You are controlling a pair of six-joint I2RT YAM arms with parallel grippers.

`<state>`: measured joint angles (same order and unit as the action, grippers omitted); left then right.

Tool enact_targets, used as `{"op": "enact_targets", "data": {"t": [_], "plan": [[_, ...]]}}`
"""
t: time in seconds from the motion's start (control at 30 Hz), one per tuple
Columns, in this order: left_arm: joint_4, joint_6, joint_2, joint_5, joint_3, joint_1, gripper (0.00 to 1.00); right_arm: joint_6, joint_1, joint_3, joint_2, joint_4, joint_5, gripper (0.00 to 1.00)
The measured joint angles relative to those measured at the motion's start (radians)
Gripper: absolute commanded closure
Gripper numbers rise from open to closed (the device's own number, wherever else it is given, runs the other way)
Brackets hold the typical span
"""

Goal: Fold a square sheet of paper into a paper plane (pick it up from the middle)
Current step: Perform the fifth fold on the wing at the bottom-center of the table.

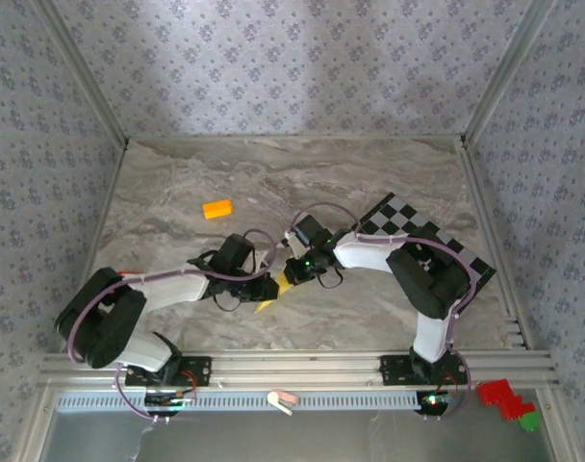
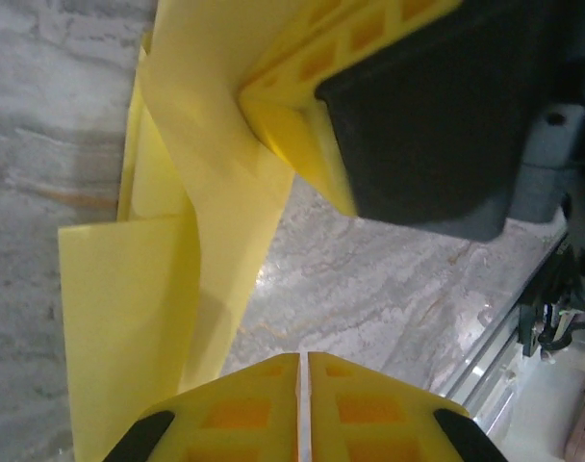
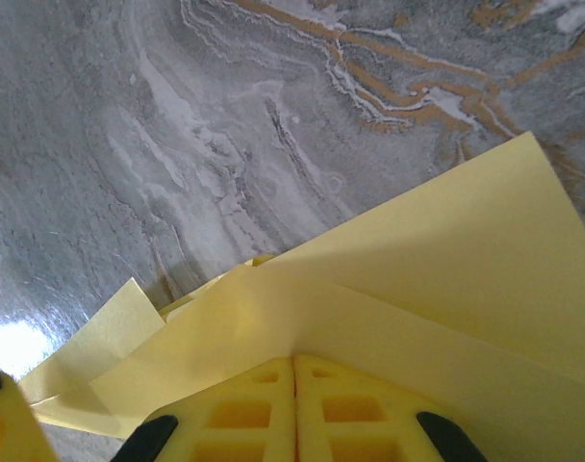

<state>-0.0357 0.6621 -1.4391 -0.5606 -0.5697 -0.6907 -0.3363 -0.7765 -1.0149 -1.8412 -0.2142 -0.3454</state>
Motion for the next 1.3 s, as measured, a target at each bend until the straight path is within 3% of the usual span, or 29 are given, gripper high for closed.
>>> {"op": "enact_targets", "data": {"t": [0.6, 1.3], "plan": [[0.074, -0.024, -0.108, -0.002, 0.011, 0.05, 0.92, 0.0, 0.003, -0.004, -0.006, 0.005, -0.004, 0.91], [0.238, 0.021, -0.14, -0.097, 0.078, 0.087, 0.98, -0.008, 0.011, -0.023, -0.003, -0.007, -0.024, 0.85]]}}
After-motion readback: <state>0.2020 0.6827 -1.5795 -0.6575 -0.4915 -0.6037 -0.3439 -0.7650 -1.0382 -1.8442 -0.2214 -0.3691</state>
